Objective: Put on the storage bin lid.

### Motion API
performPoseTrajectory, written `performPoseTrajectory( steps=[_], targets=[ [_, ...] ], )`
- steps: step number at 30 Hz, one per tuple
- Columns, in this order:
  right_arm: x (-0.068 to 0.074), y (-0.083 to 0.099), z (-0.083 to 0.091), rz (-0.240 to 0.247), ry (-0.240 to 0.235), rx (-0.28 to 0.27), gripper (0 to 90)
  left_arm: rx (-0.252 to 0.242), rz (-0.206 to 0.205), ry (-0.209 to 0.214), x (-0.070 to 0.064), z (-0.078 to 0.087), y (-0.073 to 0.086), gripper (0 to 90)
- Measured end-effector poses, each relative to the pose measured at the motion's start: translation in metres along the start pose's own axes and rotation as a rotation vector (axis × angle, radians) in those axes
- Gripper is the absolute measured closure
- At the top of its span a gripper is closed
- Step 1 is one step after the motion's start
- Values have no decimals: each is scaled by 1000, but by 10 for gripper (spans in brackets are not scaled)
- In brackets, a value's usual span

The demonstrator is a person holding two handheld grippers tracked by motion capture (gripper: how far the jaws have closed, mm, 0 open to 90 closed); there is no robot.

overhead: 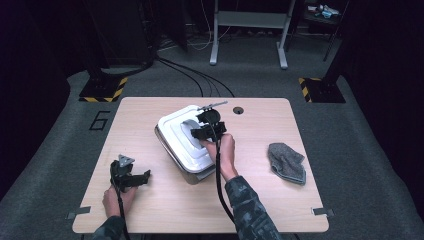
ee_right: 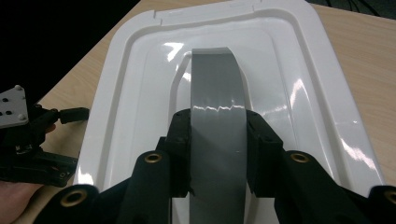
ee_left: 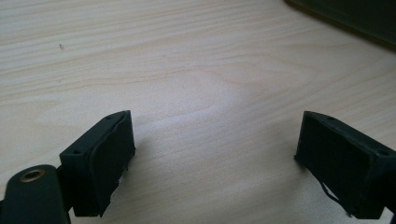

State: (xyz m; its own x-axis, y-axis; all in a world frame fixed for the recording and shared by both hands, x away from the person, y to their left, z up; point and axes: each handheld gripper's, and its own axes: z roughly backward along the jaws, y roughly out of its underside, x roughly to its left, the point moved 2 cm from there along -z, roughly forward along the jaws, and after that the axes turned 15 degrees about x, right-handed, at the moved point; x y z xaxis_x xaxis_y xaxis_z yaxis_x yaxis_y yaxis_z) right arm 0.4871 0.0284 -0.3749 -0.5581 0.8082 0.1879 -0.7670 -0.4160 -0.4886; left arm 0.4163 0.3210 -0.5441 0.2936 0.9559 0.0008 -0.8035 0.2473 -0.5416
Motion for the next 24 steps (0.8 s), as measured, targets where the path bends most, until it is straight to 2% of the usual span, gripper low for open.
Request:
performPoseTrajectory(
  steps=[11,21,24],
  targets=[
    [4,0,-13,-16,9,8,662,-5,5,-1,0,0,0,111],
    [10,-1,-19,1,3,20,661,-5,5,-3,0,0,0,111],
    [13,-1,-22,11,15,25,660,-5,5,-1,0,0,0,111]
  ],
)
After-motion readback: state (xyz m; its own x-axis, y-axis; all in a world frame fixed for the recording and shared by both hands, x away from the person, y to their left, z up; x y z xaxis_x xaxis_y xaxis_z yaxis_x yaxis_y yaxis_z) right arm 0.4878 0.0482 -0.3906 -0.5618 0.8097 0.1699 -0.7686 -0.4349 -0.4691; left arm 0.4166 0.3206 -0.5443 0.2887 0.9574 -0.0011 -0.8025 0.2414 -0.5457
